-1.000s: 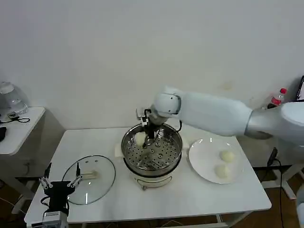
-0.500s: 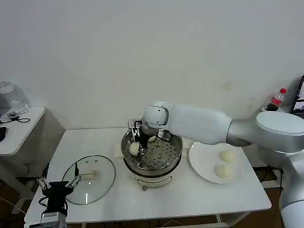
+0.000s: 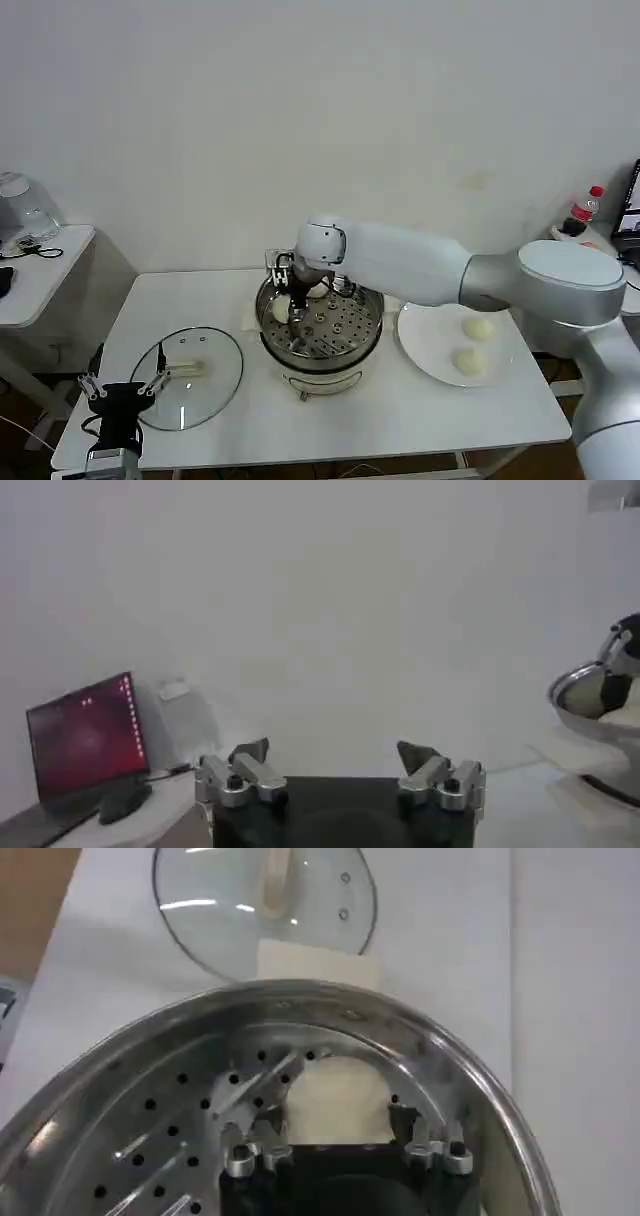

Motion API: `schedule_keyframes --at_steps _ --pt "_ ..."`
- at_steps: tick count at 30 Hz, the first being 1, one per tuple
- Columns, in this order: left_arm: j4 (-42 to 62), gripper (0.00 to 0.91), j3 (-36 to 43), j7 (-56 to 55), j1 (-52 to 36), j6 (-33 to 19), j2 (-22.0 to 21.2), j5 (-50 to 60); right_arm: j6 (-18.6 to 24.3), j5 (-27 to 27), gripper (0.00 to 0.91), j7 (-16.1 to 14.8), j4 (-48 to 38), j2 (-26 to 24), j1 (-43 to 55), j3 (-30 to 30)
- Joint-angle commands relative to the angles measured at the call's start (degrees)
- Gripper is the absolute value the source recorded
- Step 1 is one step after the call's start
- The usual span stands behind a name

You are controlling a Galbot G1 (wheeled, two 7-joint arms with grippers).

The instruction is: Take steamed baozi put them in steamer then cover it.

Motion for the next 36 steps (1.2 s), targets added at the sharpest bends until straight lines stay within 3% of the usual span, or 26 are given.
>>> schedule_keyframes --at_steps 1,4,10,15,25,29,33,34,35,36 --pt "-0.02 0.907 0.13 0.04 -0.03 0.08 -0.01 0.06 -1.22 3.35 0.907 0.59 6.25 -4.07 4.95 -0.05" --pt "0.00 0.907 0.41 0.12 -0.18 0.26 -0.06 0.14 -1.44 4.98 0.907 0.90 10.57 -7.41 8.81 -0.95" --pt "-0.07 0.907 0.96 0.33 -0.37 0.55 0.05 0.09 -0.77 4.86 0.907 -1.01 20.69 -19.71 15.23 -3.16" --pt "-0.29 0.907 1.73 0.55 -0.22 0.77 0.29 0.06 3.42 -3.95 0.907 -5.45 25.38 -31.45 16.92 -5.53" --pt "-0.88 0.907 2.75 1.24 -0.66 1.73 1.19 -0.35 7.84 -13.21 0.907 -9.11 31.47 -51.01 13.88 -6.13" --pt "-0.42 0.907 3.27 1.27 -0.67 1.68 1.27 -0.28 10.54 -16.96 0.907 -10.65 31.40 -56.08 8.03 -1.82" --pt "0.68 0.907 3.50 1.27 -1.08 1.66 1.21 -0.09 14.49 -22.22 0.907 -12.52 29.29 -61.00 -8.95 10.91" --pt "0.84 0.907 3.53 1.28 -1.11 1.66 1.18 -0.04 16.26 -25.61 0.907 -13.05 28.59 -61.80 -10.52 14.34" --pt "0.97 0.907 3.59 1.28 -1.09 1.62 1.20 0.01 17.71 -28.12 0.907 -13.70 27.28 -62.44 -19.33 20.11" --pt "1.13 0.907 3.57 1.29 -1.07 1.60 1.22 0.02 19.27 -30.07 0.907 -14.56 26.25 -62.44 -22.13 21.51"
